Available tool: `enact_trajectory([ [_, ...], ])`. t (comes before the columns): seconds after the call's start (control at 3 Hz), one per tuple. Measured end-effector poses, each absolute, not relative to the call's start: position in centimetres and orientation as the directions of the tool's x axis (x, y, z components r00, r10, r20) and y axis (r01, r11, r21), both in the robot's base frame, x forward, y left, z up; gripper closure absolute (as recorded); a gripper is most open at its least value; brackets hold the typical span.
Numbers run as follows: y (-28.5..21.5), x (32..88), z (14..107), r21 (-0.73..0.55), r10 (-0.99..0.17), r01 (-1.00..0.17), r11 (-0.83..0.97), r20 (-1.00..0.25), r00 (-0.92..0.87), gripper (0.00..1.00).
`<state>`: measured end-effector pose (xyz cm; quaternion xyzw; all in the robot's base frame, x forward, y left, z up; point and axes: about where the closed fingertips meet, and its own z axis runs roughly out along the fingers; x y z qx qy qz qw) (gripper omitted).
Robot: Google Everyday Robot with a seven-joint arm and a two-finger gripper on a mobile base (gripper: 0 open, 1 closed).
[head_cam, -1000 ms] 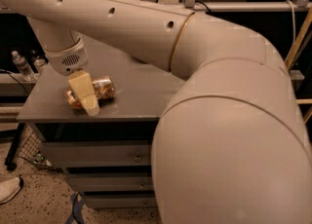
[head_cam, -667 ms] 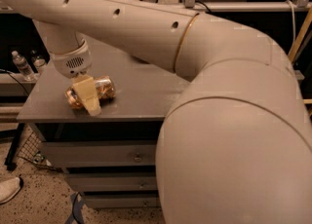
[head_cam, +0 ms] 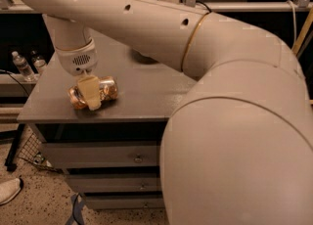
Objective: Place orange can upright
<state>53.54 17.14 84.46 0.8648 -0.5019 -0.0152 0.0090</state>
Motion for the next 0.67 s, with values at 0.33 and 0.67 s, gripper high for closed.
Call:
enact_trajectory([
  [0.33,17.0,54.2,86.2,0.02,-0.868,-0.87,-0.493,-0.089,0.489,0.98],
  [0.67,16.8,54.7,88.6,-0.032,-0.851,-0.874,-0.484,-0.216,0.479,1.0],
])
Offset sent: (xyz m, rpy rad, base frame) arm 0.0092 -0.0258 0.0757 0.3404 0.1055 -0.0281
